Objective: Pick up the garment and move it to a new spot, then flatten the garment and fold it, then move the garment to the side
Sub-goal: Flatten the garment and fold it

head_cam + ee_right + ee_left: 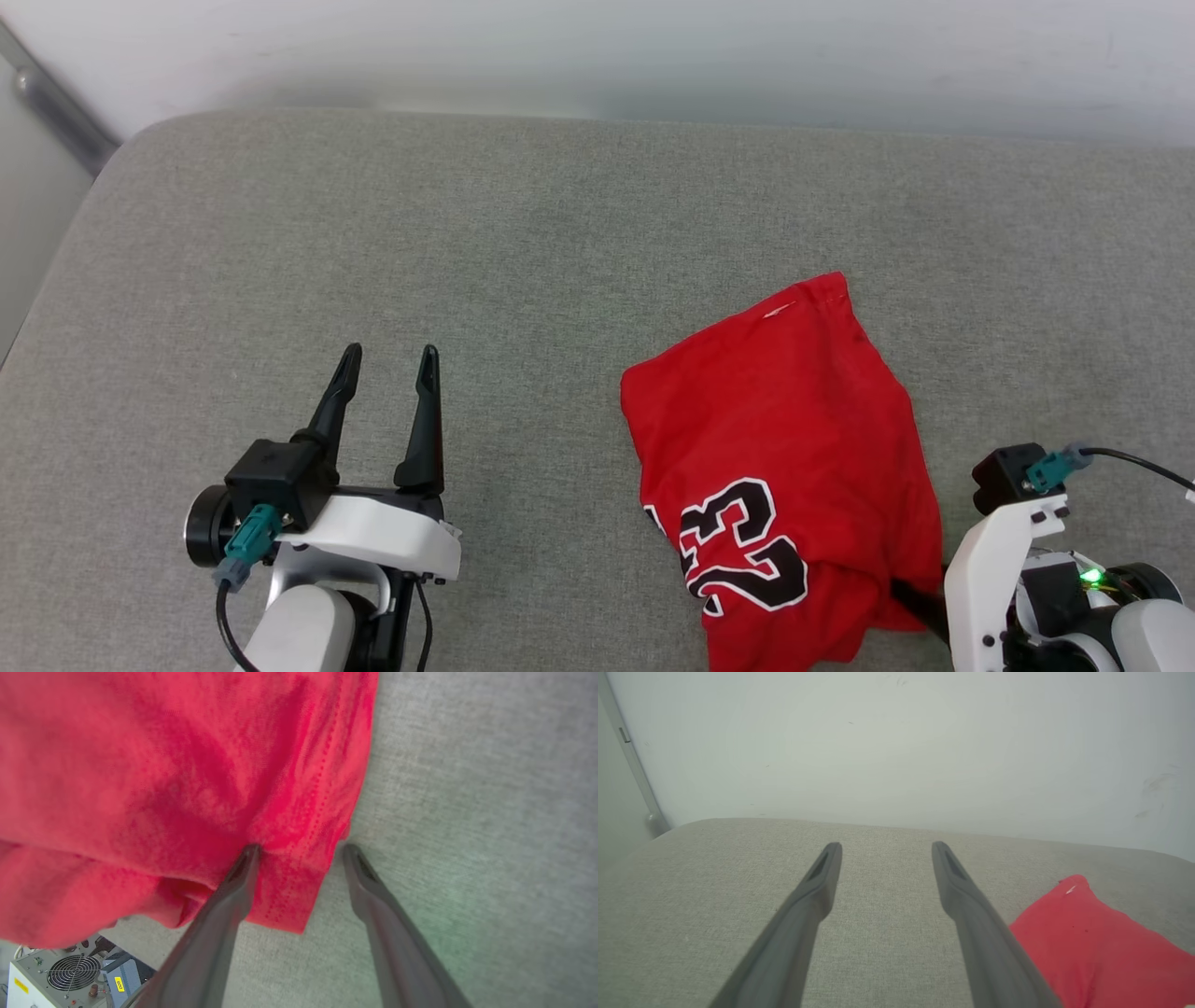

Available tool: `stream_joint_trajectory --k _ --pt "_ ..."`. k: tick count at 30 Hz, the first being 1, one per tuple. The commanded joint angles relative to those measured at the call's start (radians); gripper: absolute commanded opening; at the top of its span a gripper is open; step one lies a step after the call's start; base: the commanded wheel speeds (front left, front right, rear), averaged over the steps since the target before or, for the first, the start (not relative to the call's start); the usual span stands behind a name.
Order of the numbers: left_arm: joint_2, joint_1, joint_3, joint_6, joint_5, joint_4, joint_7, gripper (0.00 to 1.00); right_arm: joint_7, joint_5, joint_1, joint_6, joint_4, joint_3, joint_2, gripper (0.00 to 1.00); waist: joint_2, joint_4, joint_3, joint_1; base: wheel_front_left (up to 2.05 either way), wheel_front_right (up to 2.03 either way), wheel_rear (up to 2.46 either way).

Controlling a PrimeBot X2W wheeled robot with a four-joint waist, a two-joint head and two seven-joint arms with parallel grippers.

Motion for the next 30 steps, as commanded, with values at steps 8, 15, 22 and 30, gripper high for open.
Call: stream_joint_trajectory --k 8,15,22,30 --pt "-0.018 -0.002 0.035 -0.019 0.027 0.008 -0.003 1.0 -0.06 0.003 -0.102 0.0 -0.019 0.036 -0.032 0.0 0.0 -0.009 -0.013 -0.0001 0.0 0.0 0.0" --pt "-0.026 0.0 0.054 -0.027 0.041 0.003 -0.003 1.0 -0.182 -0.07 -0.256 0.0 -0.052 0.008 -0.069 0.0 0.0 -0.019 -0.011 -0.0001 0.0 0.0 0.0" --pt "-0.048 -0.036 0.056 -0.049 0.057 -0.014 -0.003 1.0 -0.252 -0.141 -0.469 0.0 0.028 -0.044 -0.085 0.0 0.0 0.0 0.061 -0.0001 0.0 0.0 0.0" --pt "-0.074 -0.09 0.06 -0.077 0.081 -0.028 -0.003 1.0 -0.401 -0.212 -0.655 0.0 0.234 -0.119 -0.112 0.0 0.0 0.035 0.165 -0.0001 0.0 0.0 0.0"
